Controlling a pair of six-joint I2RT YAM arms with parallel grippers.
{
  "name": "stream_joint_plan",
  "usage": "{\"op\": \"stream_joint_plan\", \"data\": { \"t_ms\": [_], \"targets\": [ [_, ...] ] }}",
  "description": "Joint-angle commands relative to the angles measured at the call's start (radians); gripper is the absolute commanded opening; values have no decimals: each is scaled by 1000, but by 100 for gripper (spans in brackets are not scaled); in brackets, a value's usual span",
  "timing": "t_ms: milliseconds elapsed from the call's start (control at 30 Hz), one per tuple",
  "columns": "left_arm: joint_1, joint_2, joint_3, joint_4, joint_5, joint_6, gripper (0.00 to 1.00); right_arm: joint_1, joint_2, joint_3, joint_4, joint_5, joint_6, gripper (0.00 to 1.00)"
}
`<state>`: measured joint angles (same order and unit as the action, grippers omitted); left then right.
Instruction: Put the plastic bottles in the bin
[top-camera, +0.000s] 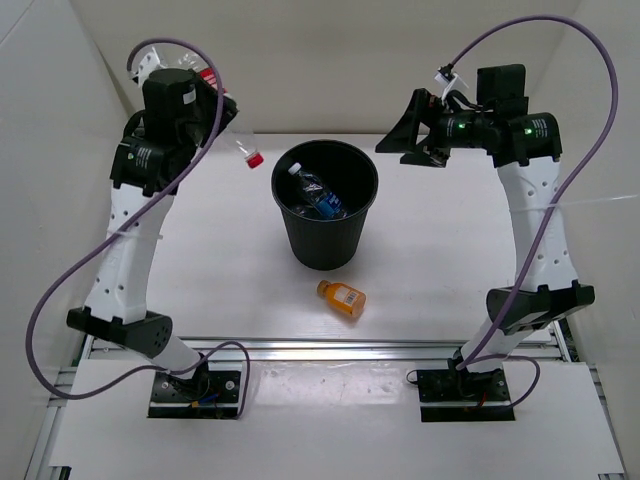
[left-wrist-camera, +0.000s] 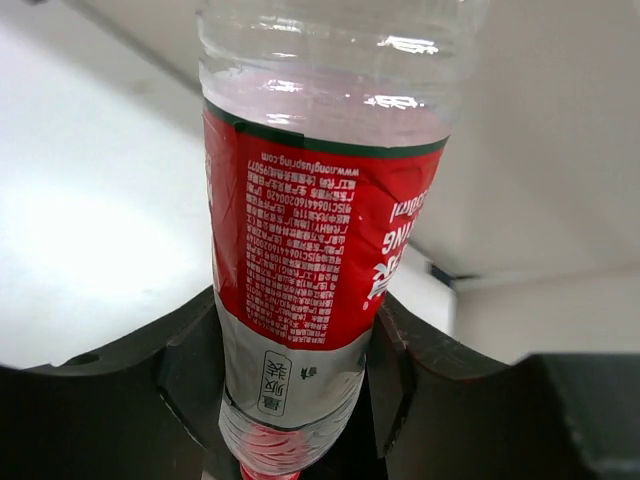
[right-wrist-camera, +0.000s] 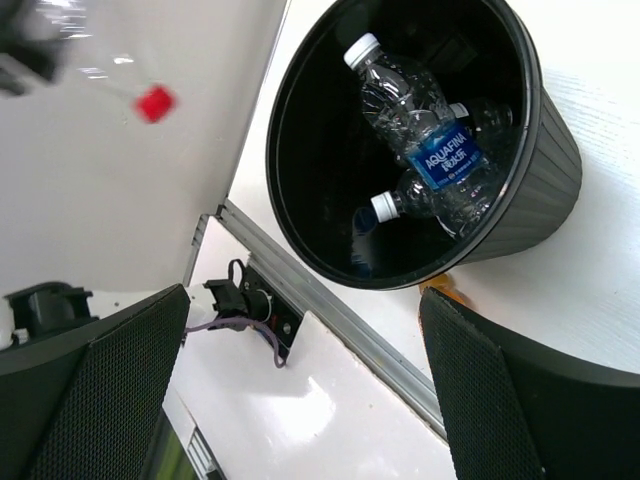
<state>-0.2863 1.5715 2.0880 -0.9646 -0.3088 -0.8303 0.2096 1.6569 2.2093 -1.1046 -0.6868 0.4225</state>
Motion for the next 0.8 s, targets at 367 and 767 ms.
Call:
{"op": "stream_joint_plan", "data": {
  "t_ms": [367,767],
  "targets": [
    [-364,263,176,96,-47,180,81,-13,-14,-23,-20,78,-28,100],
    [-344,-209,-195,196,-455,192,100,-1,-112,-117,-58,198,-62,100]
  ]
}}
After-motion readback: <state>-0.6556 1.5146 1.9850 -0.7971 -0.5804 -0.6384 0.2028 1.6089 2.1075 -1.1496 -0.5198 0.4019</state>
